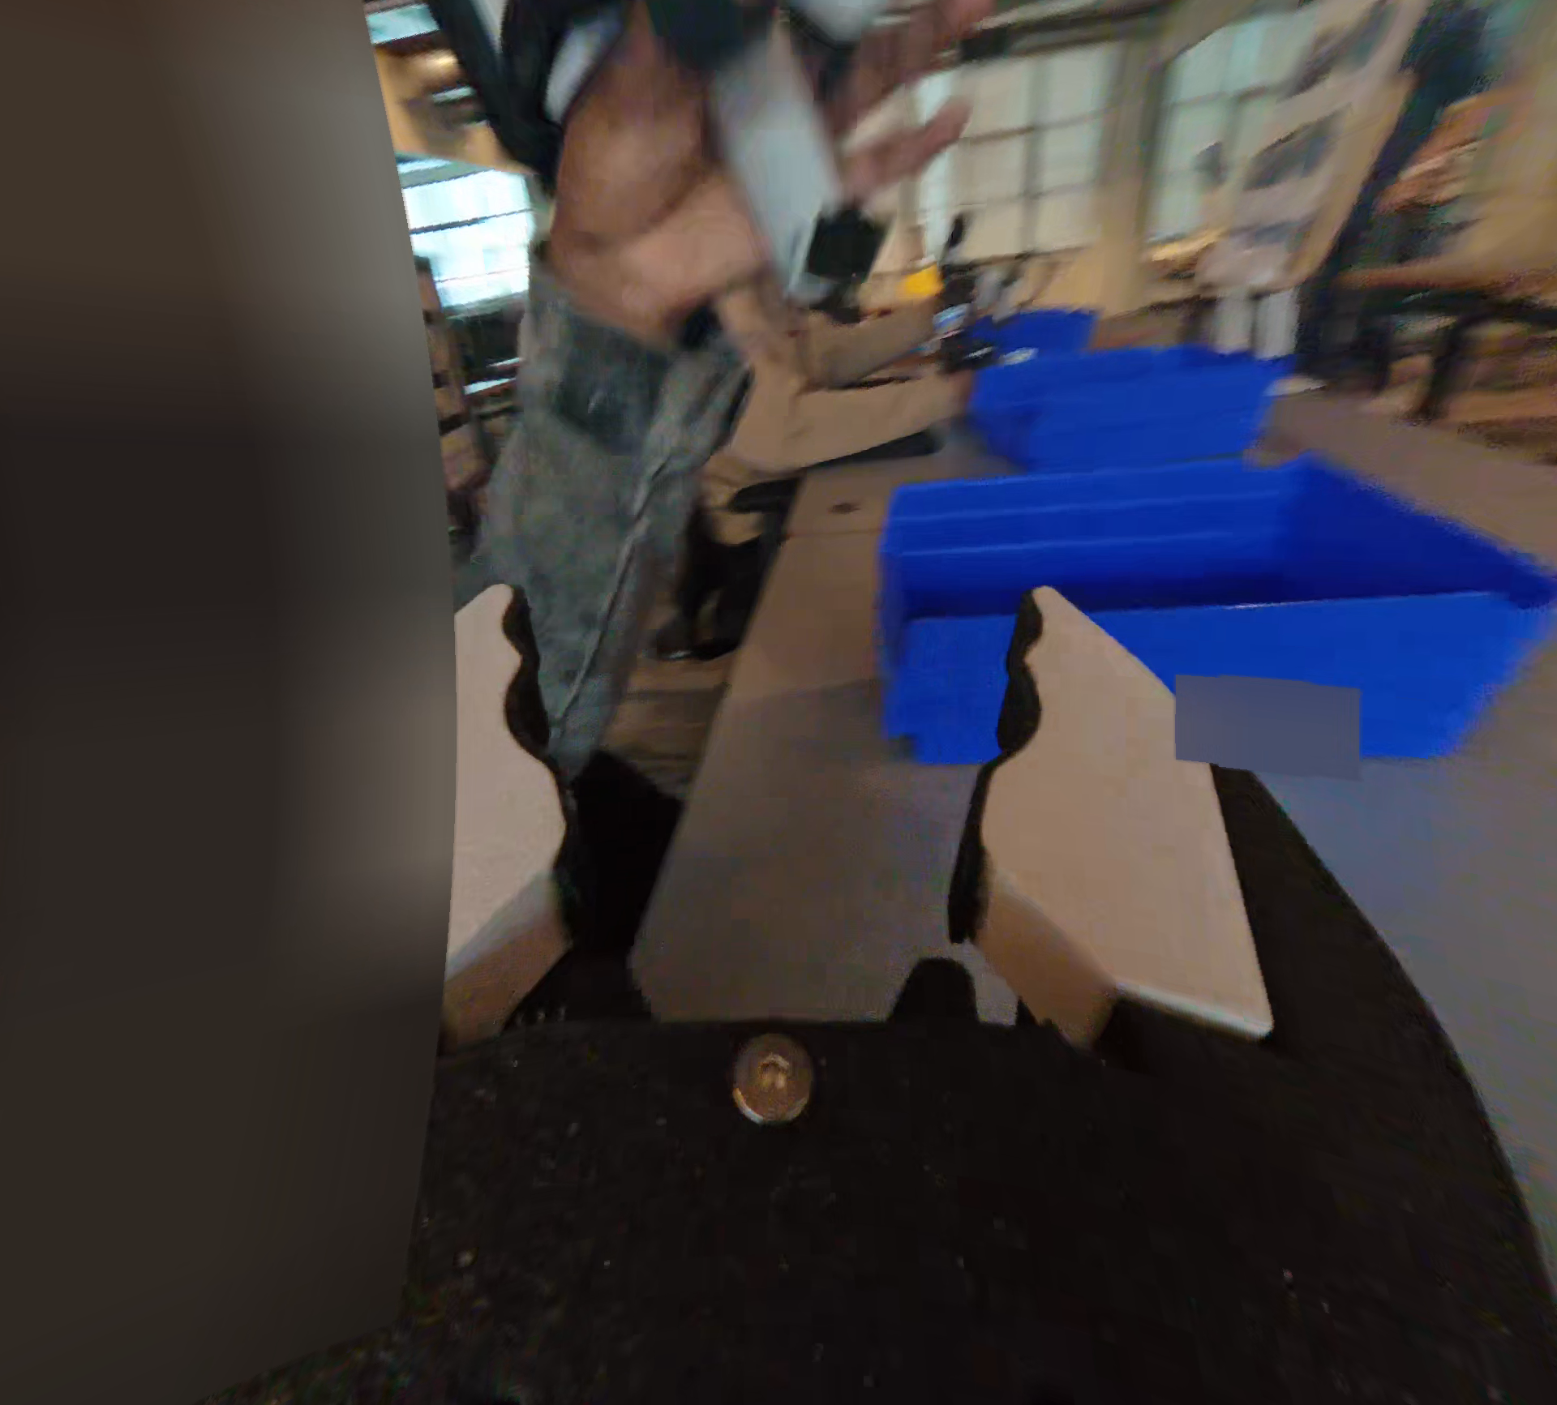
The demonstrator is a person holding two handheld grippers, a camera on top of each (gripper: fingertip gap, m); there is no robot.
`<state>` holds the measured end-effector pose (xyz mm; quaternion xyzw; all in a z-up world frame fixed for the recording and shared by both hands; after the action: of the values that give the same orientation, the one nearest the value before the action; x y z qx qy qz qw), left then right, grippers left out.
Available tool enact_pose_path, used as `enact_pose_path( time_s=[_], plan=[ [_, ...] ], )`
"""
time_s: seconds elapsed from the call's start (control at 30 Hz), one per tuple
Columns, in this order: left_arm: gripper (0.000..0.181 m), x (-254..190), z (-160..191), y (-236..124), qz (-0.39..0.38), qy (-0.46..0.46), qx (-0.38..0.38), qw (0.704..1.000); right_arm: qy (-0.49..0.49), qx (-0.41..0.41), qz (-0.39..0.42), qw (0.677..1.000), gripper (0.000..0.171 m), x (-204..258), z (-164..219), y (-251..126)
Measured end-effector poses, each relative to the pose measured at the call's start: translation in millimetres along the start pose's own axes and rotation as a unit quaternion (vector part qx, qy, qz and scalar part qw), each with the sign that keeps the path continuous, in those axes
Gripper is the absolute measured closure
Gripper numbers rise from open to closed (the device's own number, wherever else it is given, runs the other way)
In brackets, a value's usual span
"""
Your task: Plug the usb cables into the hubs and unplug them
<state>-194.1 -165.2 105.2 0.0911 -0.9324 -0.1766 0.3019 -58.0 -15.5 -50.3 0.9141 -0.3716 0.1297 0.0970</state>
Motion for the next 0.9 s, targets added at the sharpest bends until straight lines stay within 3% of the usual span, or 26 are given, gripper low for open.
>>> enact_pose_path(
  time_s=[0.23, 0.5, 0.9],
  plan=[
    [0.163, -8.8, 60.2, -12.5, -0.004, -0.016, 0.095, 0.995, -0.081, -0.105, 0.184, 0.974, 0.07, 12.8, -47.4, -79.8],
    [0.163, -1.2, 77.6, -29.5, -0.023, -0.052, 0.102, 0.993, -0.196, -0.052, 0.381, 0.902, 0.068, 29.5, -61.8, -136.9],
    [0.163, -13.6, 106.7, -19.5, -0.005, -0.051, 0.136, 0.989, -0.199, -0.139, 0.49, 0.837, 0.068, 43.7, -75.2, -188.1]
  ],
)
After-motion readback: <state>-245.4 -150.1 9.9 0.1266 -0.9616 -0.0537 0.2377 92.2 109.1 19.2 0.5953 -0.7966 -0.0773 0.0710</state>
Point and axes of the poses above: each gripper's, where its closed fingertips meet, y out along the fingers, z out of its underside, x = y × z across the jaws, the point moved 10 cm from there along -y, back along the fingers, and after that the axes turned 11 degrees about y, right-handed, at the moved point
